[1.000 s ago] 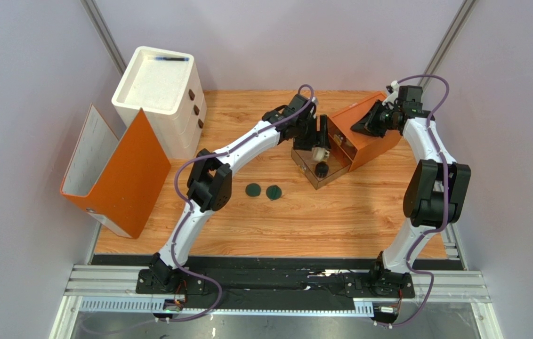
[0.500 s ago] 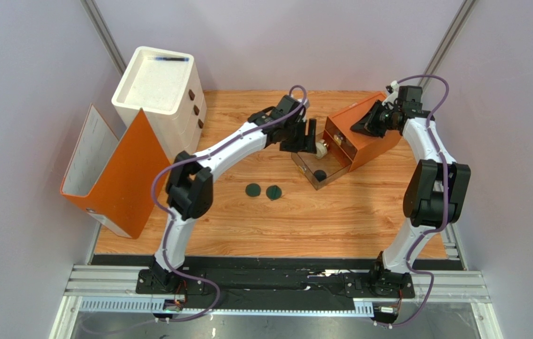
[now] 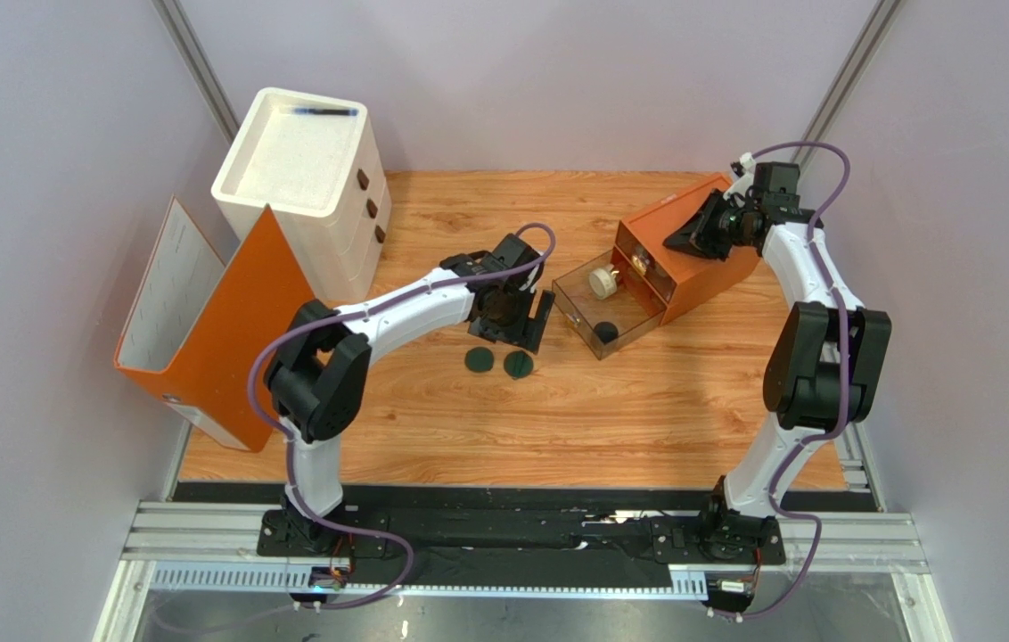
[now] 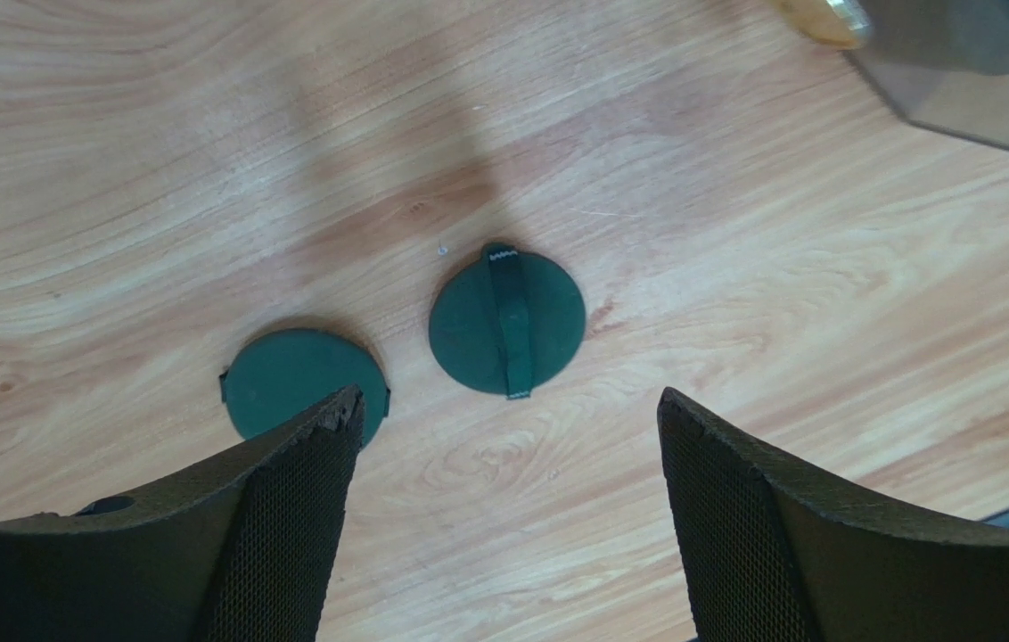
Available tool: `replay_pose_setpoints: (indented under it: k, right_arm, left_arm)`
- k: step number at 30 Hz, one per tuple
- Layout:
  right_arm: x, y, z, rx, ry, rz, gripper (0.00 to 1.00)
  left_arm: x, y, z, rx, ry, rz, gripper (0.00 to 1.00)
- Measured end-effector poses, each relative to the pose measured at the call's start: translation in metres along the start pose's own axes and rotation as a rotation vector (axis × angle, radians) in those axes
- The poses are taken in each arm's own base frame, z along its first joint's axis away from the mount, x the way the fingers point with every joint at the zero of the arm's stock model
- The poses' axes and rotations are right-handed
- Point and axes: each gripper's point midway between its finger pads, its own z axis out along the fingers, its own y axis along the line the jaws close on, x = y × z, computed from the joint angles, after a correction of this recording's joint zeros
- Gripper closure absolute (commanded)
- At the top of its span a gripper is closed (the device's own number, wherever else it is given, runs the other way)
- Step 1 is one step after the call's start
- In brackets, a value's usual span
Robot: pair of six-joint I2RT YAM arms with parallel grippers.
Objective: Organize the makeup
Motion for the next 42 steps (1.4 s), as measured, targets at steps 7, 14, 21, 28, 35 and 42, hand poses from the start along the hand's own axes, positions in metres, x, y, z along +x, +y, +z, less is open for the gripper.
replay_pose_setpoints:
  k: [7,14,21,28,35,42]
  right_arm:
    - [0.0,0.0,0.0,0.0,0.001,0.0,0.95]
    - [0.0,0.0,0.0,0.0,0.001,0.0,0.95]
    - [0.0,0.0,0.0,0.002,0.004,0.002,0.95]
    - [0.0,0.0,0.0,0.002,0.004,0.003,0.95]
    - [0.0,0.0,0.0,0.002,0.004,0.003,0.95]
    - [0.0,0.0,0.0,0.001,0.004,0.003,0.95]
  left_arm:
    - [0.023,0.01,0.043,-0.044,0.11,-0.002,0.22]
    - [0.024,0.005,0.054,-0.058,0.126,0.031,0.5]
    - [0.025,-0.012,0.062,-0.024,0.136,0.069,1.0]
    - [0.024,-0.014,0.06,-0.022,0.138,0.077,1.0]
    - [-0.005,-0.035,0.043,0.024,0.065,0.079,1.0]
    - [-0.089,-0.083,-0.015,0.171,-0.194,0.062,1.0]
